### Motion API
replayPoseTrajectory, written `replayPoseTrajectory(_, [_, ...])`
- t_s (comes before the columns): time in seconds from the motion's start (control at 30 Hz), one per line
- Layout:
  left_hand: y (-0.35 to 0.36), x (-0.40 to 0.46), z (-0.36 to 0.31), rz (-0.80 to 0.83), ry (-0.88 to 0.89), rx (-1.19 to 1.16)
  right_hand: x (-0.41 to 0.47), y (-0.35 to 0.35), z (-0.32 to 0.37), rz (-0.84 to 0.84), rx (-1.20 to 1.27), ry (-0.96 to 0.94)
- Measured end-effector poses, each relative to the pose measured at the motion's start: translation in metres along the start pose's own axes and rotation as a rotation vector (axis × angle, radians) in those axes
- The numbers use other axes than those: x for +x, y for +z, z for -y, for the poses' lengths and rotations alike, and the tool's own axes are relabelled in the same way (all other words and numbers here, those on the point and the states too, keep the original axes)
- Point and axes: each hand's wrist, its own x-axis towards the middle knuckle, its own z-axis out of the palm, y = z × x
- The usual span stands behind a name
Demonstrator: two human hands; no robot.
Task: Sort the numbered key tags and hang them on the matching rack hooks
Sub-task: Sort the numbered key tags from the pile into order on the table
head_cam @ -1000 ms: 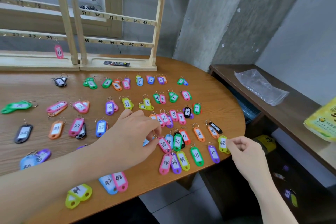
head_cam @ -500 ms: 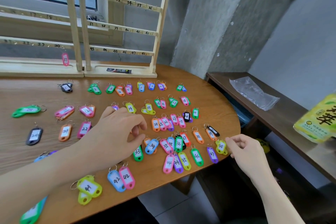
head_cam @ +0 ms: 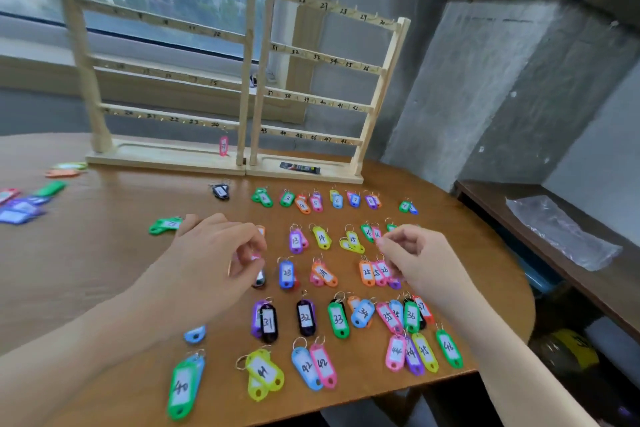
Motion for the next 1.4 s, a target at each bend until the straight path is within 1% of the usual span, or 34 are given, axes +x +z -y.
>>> replayPoseTrajectory(0.1, [-0.015, -0.015, 0.035, -0.035, -0.09, -0.003, 0.015, 0.034, 0.028, 0.104, -0.03, -0.071])
replayPoseTrajectory(0.23, [-0.032, -0.035, 0.088, -0.136, -0.253, -0.002, 0.032, 0.086, 0.066, 0.228, -0.082, -0.18])
replayPoseTrajectory(0.37, [-0.05, -0.046, 0.151, -0.207, -0.359, 0.0, 0.048, 0.135, 0.098, 0.361, -0.056, -0.233])
replayPoseTrajectory(0.43, [-0.062, -0.047, 0.177, -0.245, -0.441, -0.011, 0.058, 0.159, 0.111, 0.415, -0.046, -0.249])
replayPoseTrajectory(0.5, [-0.068, -0.045, 0.201, -0.286, -0.533, 0.029, 0.068, 0.182, 0.122, 0.459, -0.03, -0.255])
replayPoseTrajectory(0.57, [-0.074, -0.039, 0.221, -0.318, -0.614, 0.136, 0.077, 0.204, 0.133, 0.505, -0.012, -0.253])
replayPoseTrajectory(0.6, [-0.077, -0.035, 0.231, -0.324, -0.638, 0.185, 0.082, 0.213, 0.139, 0.523, -0.015, -0.261])
replayPoseTrajectory(0.77, [-0.087, -0.009, 0.263, -0.214, -0.762, 0.314, 0.101, 0.248, 0.162, 0.579, 0.005, -0.34])
replayPoseTrajectory(0.83, [-0.083, -0.006, 0.272, -0.233, -0.773, 0.371, 0.108, 0.259, 0.168, 0.589, -0.005, -0.362])
replayPoseTrajectory(0.93, [-0.075, -0.009, 0.282, -0.31, -0.756, 0.411, 0.123, 0.274, 0.174, 0.6, -0.049, -0.42])
replayPoseTrajectory(1.03, [-0.074, -0.011, 0.287, -0.361, -0.718, 0.481, 0.139, 0.293, 0.174, 0.558, -0.096, -0.487])
replayPoseTrajectory(1.1, [-0.074, -0.012, 0.291, -0.346, -0.734, 0.488, 0.147, 0.311, 0.173, 0.539, -0.079, -0.503])
replayPoseTrajectory(1.17, [-0.072, -0.01, 0.294, -0.293, -0.754, 0.499, 0.156, 0.333, 0.177, 0.544, -0.075, -0.518])
replayPoseTrajectory(1.23, [-0.069, -0.006, 0.296, -0.244, -0.737, 0.525, 0.167, 0.357, 0.187, 0.54, -0.107, -0.564])
replayPoseTrajectory(1.33, [-0.066, -0.002, 0.298, -0.255, -0.703, 0.538, 0.183, 0.392, 0.202, 0.552, -0.164, -0.628])
replayPoseTrajectory(1.4, [-0.066, -0.004, 0.298, -0.277, -0.7, 0.534, 0.191, 0.414, 0.209, 0.549, -0.145, -0.648])
